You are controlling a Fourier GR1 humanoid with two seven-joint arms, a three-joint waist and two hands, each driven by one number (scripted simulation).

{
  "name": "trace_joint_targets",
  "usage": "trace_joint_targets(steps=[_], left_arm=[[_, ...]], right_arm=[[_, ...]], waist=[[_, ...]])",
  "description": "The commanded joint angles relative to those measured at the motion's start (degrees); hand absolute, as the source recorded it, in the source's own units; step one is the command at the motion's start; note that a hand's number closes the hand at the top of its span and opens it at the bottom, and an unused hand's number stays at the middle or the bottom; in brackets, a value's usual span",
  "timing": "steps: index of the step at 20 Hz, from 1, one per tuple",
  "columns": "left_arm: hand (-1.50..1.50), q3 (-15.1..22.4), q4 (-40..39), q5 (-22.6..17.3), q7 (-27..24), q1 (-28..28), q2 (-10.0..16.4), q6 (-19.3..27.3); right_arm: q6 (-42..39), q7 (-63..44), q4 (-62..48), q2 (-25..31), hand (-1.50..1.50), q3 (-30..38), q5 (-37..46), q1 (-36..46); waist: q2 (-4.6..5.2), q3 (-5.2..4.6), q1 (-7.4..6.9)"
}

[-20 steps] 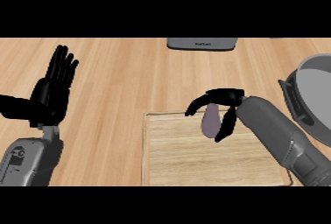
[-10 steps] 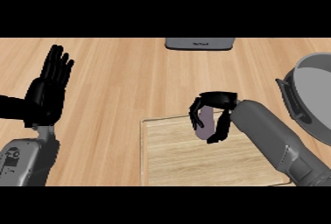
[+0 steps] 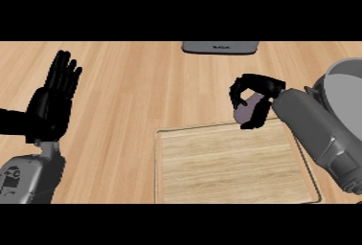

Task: Pick the eggplant from the tray and place it in the pot

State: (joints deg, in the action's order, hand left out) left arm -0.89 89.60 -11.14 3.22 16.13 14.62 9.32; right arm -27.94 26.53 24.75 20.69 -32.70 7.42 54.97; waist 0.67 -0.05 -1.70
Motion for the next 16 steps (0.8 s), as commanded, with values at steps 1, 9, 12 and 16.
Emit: trace_joint_targets(steps=[1, 9, 12, 16], left_arm=[[0.00, 0.8, 0.0, 0.2, -0.4, 0.2, -0.7, -0.1], [0.00, 1.3, 0.0, 0.3, -0.2, 0.9, -0.7, -0.4], [0.00, 1.7, 0.3, 0.2, -0.3, 1.7, -0.6, -1.1], [0.00, 2.7, -0.4, 0.5, 0.1, 2.2, -1.5, -0.9]], right_arm=[[12.6, -14.2, -8.3, 5.6, 1.50, 4.4, 0.8, 5.5], [38.3, -40.3, -17.4, 14.8, 1.50, 4.2, 5.7, 14.9], [49.2, -51.2, -20.5, 15.0, 1.50, 2.6, 8.3, 18.1], [62.5, -65.4, -24.5, 15.4, 1.50, -2.5, 13.9, 21.9]], waist=[[0.68, -0.45, -0.62], [0.71, -1.11, -2.82], [0.79, -0.88, -4.02], [1.05, -0.71, -4.49]])
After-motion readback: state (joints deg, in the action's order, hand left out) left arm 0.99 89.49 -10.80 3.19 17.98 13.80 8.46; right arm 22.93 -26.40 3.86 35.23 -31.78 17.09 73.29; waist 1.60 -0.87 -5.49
